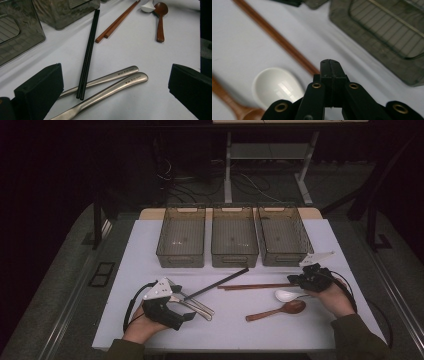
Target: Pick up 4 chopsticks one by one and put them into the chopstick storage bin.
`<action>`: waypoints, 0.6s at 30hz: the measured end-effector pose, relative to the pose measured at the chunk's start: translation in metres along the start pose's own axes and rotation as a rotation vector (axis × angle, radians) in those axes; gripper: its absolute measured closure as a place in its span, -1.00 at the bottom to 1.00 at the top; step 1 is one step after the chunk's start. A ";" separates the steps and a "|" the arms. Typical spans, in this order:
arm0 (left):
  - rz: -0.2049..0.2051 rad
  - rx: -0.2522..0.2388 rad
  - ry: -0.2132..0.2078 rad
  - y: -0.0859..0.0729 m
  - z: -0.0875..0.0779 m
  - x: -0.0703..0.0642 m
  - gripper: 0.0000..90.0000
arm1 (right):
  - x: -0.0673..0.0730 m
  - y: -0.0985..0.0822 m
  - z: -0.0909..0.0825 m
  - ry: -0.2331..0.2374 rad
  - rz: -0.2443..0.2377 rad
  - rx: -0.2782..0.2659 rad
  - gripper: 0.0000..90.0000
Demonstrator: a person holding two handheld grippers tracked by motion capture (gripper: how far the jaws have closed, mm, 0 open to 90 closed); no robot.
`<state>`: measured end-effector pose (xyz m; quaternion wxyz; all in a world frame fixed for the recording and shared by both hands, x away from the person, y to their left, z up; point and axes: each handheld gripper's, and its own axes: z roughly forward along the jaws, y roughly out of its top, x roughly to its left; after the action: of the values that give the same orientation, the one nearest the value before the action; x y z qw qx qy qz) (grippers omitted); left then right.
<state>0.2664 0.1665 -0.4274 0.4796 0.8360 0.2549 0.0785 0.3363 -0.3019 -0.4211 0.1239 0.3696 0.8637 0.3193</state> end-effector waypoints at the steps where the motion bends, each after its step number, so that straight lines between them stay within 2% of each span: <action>1: -0.001 -0.001 0.000 0.000 0.000 0.000 -1.00 | -0.004 0.001 0.003 0.000 0.013 0.003 1.00; 4: 0.001 0.001 -0.002 0.000 0.000 0.000 -1.00 | -0.016 -0.001 0.013 -0.002 0.047 0.031 1.00; 6: -0.002 0.000 -0.003 -0.001 0.001 0.001 -1.00 | -0.017 -0.002 0.016 -0.001 0.052 0.037 1.00; 14: 0.001 0.000 -0.005 -0.001 0.001 0.000 -1.00 | -0.012 -0.003 0.023 0.013 0.015 0.067 1.00; 18: 0.002 0.003 -0.006 -0.001 0.001 0.000 -1.00 | -0.010 -0.003 0.021 0.025 0.014 0.076 1.00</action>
<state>0.2667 0.1658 -0.4288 0.4790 0.8372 0.2528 0.0758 0.3513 -0.3005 -0.4394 0.0967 0.3759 0.8743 0.2915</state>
